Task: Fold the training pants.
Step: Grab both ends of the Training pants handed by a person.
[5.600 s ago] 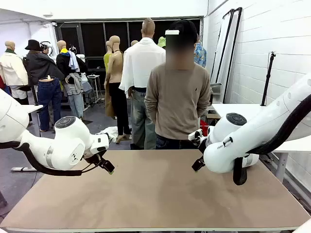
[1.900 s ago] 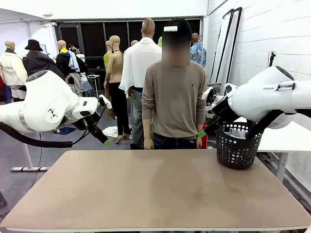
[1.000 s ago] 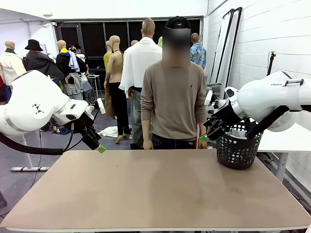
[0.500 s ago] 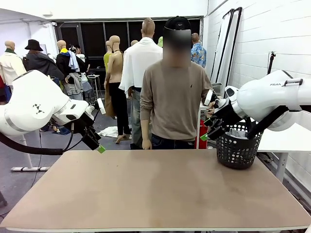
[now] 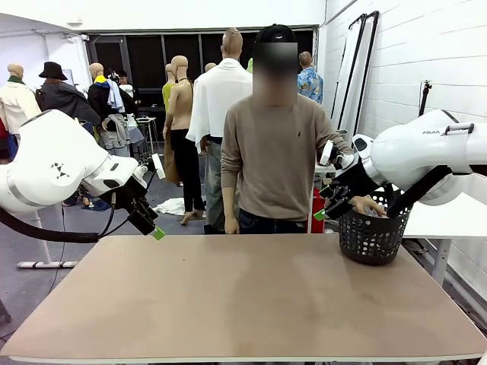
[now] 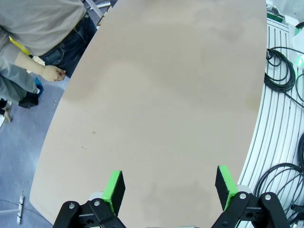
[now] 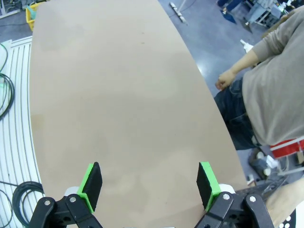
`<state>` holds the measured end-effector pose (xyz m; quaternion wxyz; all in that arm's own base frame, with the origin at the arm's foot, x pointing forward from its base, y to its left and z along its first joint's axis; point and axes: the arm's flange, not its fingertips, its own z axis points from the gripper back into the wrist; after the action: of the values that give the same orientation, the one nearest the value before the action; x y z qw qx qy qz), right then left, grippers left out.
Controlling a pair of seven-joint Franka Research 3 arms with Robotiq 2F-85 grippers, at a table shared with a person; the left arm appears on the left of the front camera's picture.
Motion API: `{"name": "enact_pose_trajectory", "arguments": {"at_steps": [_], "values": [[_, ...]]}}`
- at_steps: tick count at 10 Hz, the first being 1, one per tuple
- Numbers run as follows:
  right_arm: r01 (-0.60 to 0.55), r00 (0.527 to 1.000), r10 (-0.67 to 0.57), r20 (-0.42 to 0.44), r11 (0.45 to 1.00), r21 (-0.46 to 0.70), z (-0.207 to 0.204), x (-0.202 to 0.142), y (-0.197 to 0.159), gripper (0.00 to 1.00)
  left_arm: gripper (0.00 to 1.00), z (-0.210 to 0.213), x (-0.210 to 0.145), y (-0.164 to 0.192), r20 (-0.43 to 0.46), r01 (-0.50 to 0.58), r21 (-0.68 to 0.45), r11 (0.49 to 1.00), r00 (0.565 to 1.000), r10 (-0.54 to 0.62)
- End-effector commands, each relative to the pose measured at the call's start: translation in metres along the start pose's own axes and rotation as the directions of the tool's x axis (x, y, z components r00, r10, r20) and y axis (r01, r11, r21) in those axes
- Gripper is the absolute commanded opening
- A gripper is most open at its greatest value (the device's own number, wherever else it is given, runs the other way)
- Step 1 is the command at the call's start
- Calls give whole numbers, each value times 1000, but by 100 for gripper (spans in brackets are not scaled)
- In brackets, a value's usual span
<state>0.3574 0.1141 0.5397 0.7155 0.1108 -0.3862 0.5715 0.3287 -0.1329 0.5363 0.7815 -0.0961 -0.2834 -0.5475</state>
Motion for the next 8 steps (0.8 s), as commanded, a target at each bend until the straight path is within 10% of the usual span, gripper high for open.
{"name": "enact_pose_trajectory", "arguments": {"at_steps": [1, 8], "values": [[7, 1000, -7, 18, 1000, 18, -2, -1, 0, 100, 100, -2, -1, 0, 8, -4, -14, 1000, 1000, 4], [7, 1000, -7, 18, 1000, 18, -2, -1, 0, 100, 100, -2, -1, 0, 8, -4, -14, 1000, 1000, 4]]}}
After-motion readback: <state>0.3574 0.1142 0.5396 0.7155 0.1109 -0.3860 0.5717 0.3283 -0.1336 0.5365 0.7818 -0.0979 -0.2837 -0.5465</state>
